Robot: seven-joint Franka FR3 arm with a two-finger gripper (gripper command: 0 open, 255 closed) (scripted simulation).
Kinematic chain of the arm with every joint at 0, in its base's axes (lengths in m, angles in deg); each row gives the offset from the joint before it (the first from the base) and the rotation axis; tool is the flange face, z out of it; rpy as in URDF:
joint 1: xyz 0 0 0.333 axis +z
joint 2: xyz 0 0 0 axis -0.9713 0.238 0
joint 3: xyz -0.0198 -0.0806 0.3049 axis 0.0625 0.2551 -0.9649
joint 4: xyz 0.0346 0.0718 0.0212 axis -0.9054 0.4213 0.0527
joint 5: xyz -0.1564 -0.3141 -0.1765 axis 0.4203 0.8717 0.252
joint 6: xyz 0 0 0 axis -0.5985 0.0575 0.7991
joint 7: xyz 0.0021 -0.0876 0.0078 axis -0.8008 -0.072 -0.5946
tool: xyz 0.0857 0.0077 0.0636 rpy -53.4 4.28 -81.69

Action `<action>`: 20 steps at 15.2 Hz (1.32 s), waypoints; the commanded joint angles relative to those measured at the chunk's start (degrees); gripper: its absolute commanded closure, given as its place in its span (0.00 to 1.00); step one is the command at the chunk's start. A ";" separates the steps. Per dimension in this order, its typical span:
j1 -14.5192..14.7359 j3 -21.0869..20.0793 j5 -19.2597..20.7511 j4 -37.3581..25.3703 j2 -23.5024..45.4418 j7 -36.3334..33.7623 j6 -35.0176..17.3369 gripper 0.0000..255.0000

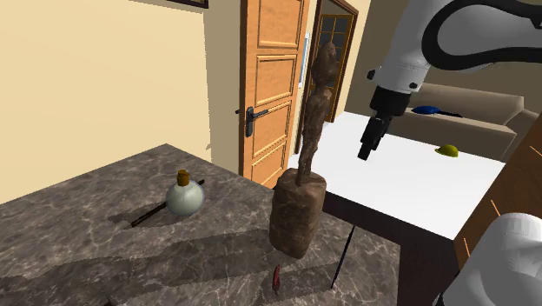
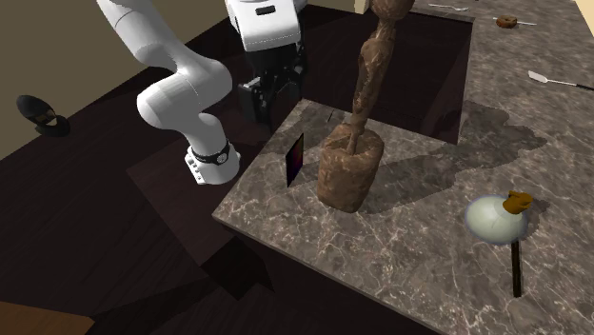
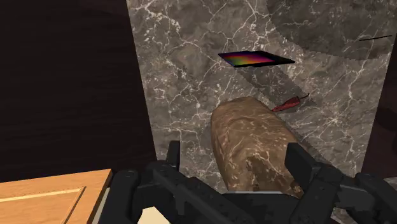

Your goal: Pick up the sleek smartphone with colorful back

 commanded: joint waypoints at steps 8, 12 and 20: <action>-7.50 -12.93 -8.00 15.09 -11.29 -32.95 -4.54 0.00; -10.32 -22.57 -15.27 20.40 -14.98 -52.58 -6.46 0.00; -14.54 -40.03 -28.66 24.23 -13.75 -81.85 -12.18 0.00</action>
